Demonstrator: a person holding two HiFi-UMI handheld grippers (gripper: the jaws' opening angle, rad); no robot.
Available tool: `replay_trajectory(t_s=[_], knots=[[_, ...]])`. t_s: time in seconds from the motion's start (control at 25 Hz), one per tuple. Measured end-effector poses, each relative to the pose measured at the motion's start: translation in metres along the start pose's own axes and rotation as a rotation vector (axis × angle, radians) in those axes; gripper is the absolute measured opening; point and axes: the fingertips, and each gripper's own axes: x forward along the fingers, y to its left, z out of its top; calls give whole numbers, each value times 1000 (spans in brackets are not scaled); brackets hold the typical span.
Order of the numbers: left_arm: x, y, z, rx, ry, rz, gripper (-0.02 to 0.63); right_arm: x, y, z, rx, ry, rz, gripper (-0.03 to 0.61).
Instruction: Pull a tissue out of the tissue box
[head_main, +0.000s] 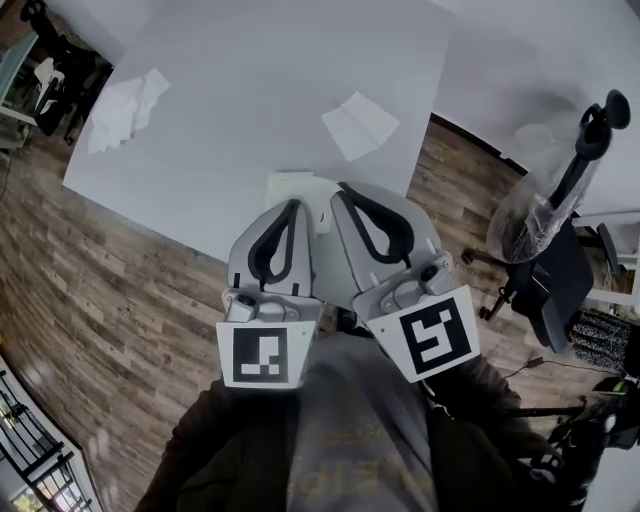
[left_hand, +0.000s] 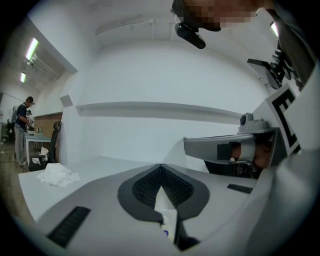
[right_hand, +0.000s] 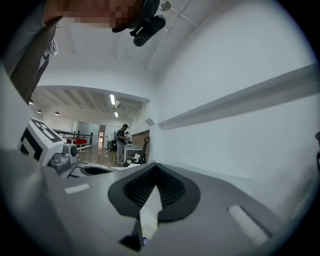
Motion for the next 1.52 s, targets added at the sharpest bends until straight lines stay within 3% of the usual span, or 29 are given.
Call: replay_trajectory(t_s=[0.24,0.44,1.52], knots=[[-25,-22,28,53,-39,1,-3,-29,3,36,18,-91,19,3],[-36,-27,51,71,-130,29,-3,-42,12,40,22,-123,29,3],[-17,-34,61,102,-145,38,-3,-47,-6,36,36,-134,30,2]])
